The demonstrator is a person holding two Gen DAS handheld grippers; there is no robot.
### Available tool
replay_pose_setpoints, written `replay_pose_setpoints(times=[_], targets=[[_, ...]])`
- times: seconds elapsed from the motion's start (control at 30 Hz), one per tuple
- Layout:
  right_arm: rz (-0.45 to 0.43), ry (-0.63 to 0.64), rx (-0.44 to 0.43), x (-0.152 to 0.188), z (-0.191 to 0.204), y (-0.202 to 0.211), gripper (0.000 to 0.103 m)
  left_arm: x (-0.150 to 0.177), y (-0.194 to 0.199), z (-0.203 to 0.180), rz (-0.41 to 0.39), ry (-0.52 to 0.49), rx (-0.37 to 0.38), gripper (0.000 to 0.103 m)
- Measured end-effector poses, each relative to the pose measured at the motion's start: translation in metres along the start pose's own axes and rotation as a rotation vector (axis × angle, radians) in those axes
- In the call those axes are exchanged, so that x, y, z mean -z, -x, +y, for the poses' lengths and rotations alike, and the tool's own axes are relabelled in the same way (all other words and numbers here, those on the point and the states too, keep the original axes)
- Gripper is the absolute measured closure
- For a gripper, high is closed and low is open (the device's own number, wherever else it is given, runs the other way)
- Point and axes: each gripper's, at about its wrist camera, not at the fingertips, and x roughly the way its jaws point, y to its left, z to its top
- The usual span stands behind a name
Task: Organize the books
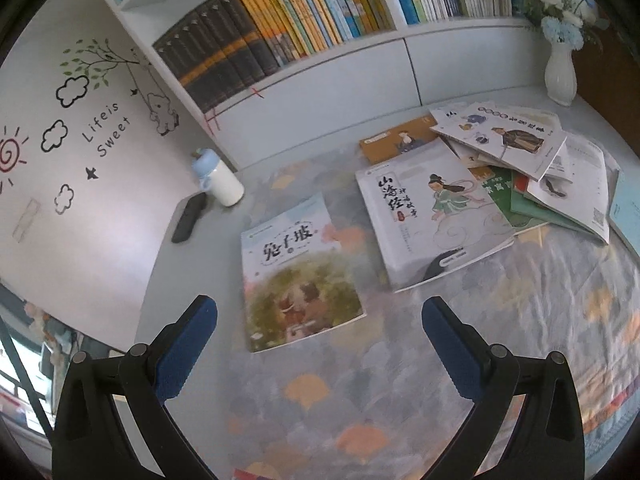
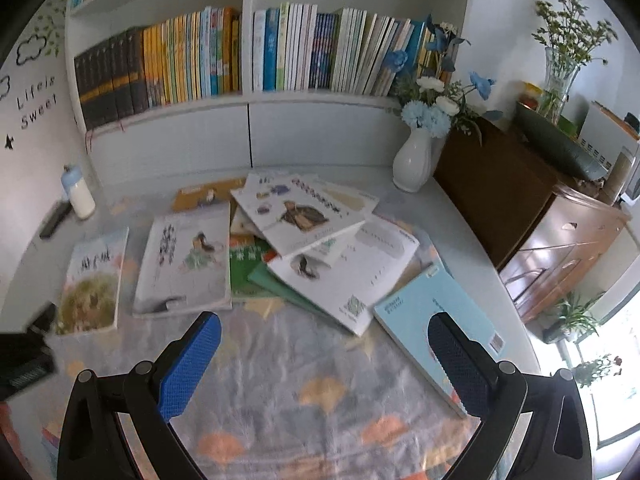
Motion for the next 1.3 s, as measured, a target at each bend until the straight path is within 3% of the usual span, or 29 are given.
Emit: replay_pose_setpoints(times=[0.1,0.3,0.43,0.53,0.77,0.93,1.1,1.3], targets=[[-0.026,-0.033,-0.009,-0.005,-0.009,-0.001,0.0,-0.006,-0.011,-0.004,0.014,0.022,0.045,0.001],[-0.029,-0.082,0.04,-0.018,-0.047,-0.022,0.0,-0.019,-0.026,0.008,0.028,0.073,0.062,0.001],[0.012,-0.112,0.04,-0.016,-0.063,-0.038,0.0,-0.018,-0.027,0.023,0.019,0.153,0.178,0.001],[0.04,-0.104,0.016,-0.011,-0.062,-0.047,0.0,-0.013,-0.02,0.038,-0.008,0.214,0.288,0.001],[0.044,-0.034,-0.027,-0.002,-0.032,-0.052,0.0,-0.004,0.009,0.071,-0.069,0.297,0.346,0.001],[0.046,-0.018,-0.065,0.002,-0.007,-0.048,0.0,0.007,0.014,0.098,-0.094,0.315,0.313,0.001],[0.042,-0.012,-0.032,0.007,0.012,-0.042,0.0,0.017,0.003,0.127,-0.1,0.299,0.248,0.001],[0.047,-0.064,0.03,0.01,0.031,-0.029,0.0,0.026,-0.022,0.171,-0.079,0.333,0.271,0.001]])
